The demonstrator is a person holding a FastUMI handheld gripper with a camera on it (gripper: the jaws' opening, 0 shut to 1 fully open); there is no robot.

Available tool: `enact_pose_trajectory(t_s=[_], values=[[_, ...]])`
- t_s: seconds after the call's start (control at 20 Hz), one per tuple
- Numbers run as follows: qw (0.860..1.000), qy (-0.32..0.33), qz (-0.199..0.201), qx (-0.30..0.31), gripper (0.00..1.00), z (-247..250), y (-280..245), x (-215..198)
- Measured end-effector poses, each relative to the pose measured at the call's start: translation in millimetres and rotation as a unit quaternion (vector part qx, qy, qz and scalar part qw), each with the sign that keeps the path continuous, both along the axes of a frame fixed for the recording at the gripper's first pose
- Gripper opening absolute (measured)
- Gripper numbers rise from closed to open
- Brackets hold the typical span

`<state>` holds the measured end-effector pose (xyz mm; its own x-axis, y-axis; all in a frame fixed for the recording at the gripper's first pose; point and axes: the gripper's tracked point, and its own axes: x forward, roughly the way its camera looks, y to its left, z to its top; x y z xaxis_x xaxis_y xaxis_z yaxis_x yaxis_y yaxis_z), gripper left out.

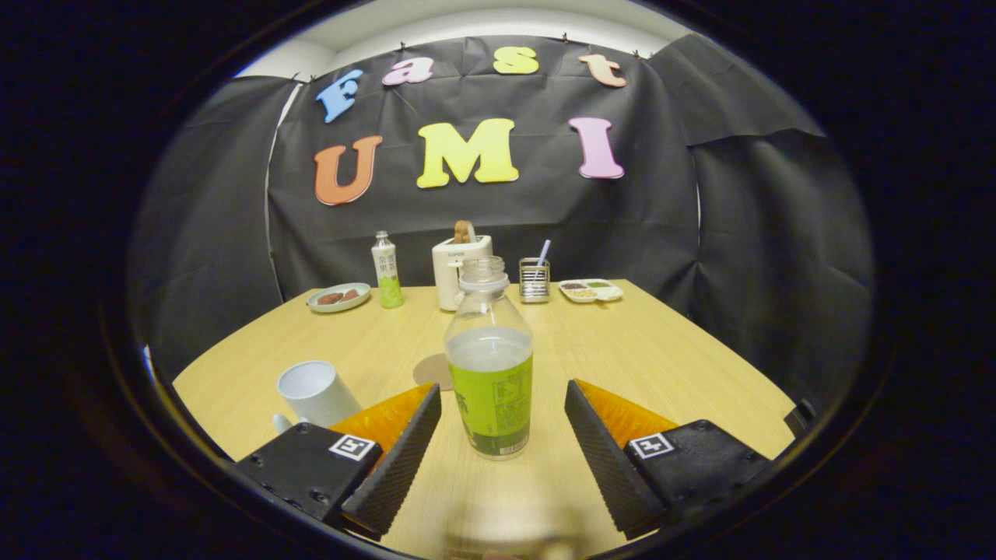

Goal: Take the bottle from table, then pour the juice into the cup, finally place the bottle on the coaster

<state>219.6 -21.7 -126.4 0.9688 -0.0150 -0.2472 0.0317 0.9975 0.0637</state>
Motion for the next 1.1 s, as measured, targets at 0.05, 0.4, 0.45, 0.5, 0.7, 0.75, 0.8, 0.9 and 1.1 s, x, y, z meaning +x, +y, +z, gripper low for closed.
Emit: enact_pose_trajectory(t_s=[0.05, 0.4, 0.45, 0.5, 0.7, 0.75, 0.8, 0.9, 1.1], values=[[1.0, -0.001, 0.0, 0.008, 1.0, -1.8, -0.3, 6.1], [1.0, -0.022, 0.017, 0.016, 1.0, 0.8, 1.2, 41.5], [1.0, -0.02, 0.015, 0.011, 1.0, 0.4, 2.0, 44.5], [1.0, -0.021, 0.018, 0.002, 1.0, 2.0, 3.2, 46.6], [0.999, -0.027, 0.038, -0.027, 0.79, 1.6, 4.9, 44.0], [0.998, -0.025, 0.041, -0.029, 0.79, 1.0, 5.0, 39.3], [0.998, -0.023, 0.044, -0.031, 0.79, 0.1, 4.9, 36.9], [0.998, -0.017, 0.051, -0.029, 0.79, -0.6, 5.3, 32.9], [0.997, -0.006, 0.057, -0.042, 0.79, 2.6, 0.1, 28.6]])
